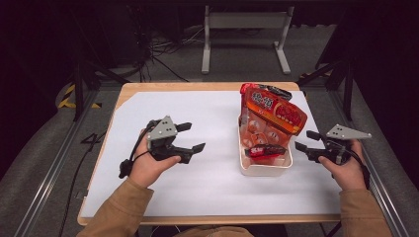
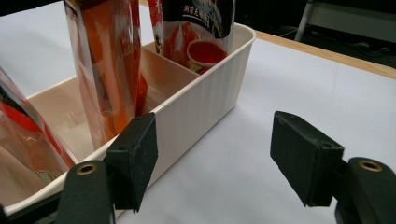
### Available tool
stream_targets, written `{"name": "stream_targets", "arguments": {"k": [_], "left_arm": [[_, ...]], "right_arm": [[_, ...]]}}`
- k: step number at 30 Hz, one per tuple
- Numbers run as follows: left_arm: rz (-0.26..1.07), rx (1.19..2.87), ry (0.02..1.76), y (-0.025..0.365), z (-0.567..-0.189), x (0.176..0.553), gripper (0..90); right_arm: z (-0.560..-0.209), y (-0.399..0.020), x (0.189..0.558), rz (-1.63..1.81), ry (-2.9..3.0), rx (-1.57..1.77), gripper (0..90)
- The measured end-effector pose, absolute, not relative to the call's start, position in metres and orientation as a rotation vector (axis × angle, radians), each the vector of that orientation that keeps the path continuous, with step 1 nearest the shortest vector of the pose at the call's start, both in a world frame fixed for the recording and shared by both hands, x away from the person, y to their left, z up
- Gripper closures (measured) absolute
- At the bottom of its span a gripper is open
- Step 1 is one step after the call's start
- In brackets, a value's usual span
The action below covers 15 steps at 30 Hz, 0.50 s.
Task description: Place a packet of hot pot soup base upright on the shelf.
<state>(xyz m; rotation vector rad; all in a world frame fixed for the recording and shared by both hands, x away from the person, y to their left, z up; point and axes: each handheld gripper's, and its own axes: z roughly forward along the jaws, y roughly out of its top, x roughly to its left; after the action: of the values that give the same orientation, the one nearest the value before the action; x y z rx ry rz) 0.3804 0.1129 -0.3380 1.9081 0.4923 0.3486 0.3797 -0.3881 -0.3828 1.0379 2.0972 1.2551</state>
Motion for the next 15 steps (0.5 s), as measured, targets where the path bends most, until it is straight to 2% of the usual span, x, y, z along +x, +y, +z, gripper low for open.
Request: {"name": "stream_targets", "arguments": {"k": [15], "left_arm": [[0.456,1.841,0.618,0.182,-0.370,0.376,19.9]], "right_arm": [[-0.386,-0.394,0.373,1.257,2.059,1.049,30.0]]}}
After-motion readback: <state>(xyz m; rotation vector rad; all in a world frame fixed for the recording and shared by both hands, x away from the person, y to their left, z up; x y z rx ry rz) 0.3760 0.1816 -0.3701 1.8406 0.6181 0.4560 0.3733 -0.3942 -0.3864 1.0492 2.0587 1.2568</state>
